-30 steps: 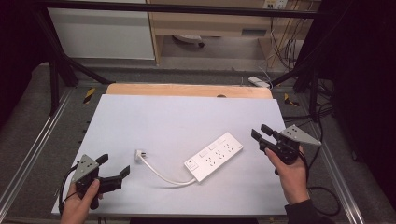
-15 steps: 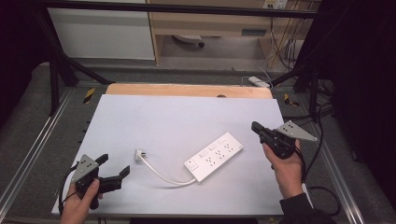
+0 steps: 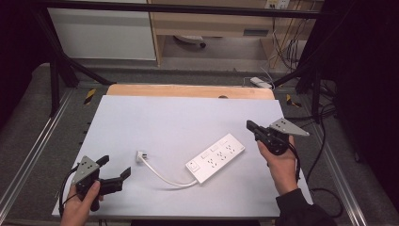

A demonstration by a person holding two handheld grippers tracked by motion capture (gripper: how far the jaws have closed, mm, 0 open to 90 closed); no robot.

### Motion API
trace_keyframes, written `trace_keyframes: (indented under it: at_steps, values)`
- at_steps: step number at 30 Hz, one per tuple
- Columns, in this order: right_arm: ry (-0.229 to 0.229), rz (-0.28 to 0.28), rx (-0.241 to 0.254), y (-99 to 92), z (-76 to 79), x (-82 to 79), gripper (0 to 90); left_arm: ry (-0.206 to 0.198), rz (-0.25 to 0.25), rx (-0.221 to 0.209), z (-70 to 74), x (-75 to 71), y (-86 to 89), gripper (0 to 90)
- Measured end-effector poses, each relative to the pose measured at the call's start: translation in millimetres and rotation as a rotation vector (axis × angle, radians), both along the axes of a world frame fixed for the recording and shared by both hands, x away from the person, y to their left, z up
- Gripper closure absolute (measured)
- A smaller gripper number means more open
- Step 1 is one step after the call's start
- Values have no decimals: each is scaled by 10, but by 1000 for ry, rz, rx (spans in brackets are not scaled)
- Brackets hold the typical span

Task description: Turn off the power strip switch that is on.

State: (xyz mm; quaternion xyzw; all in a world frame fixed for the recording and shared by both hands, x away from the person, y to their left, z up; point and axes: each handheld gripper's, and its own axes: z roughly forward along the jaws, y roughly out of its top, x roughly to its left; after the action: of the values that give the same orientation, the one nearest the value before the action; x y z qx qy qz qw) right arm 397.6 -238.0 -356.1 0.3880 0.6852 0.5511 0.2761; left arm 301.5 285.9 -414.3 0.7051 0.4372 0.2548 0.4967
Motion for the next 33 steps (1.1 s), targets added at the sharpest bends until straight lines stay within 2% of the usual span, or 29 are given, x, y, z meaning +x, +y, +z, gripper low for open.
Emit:
trace_keyframes:
  at_steps: [33]
  values:
    - [93,58,-95,386,-170,260,900,1,1,-5,1,3,12,52]
